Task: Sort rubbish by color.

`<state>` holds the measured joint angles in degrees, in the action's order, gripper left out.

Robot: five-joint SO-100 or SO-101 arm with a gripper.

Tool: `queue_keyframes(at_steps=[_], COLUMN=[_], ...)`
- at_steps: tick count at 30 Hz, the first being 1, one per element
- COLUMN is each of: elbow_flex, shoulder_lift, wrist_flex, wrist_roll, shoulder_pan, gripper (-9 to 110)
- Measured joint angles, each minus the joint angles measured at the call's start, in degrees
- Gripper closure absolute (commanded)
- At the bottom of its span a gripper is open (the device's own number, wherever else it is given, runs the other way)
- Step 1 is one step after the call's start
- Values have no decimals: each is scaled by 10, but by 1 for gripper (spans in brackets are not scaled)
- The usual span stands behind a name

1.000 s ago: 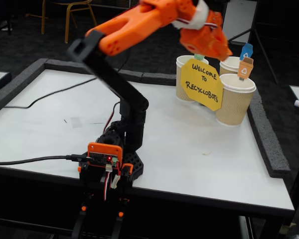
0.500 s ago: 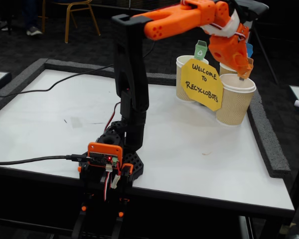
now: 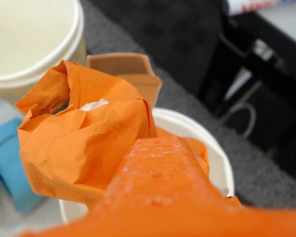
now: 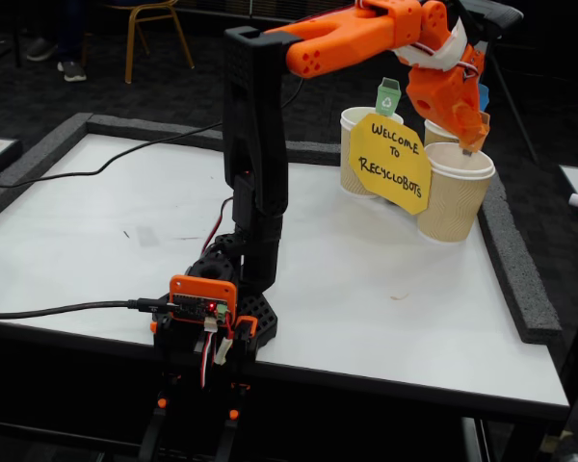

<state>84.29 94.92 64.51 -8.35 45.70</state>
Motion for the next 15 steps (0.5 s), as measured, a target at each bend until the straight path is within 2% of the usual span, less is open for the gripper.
queue_keyframes(at_steps=[10, 13, 15], elbow_flex=[-1, -1, -1], shoulder_lift=[1, 5, 11], wrist_flex=[46, 51, 54], wrist_roll=[0, 0, 0], shoulder_pan=[0, 0, 0], gripper=[70, 69, 73])
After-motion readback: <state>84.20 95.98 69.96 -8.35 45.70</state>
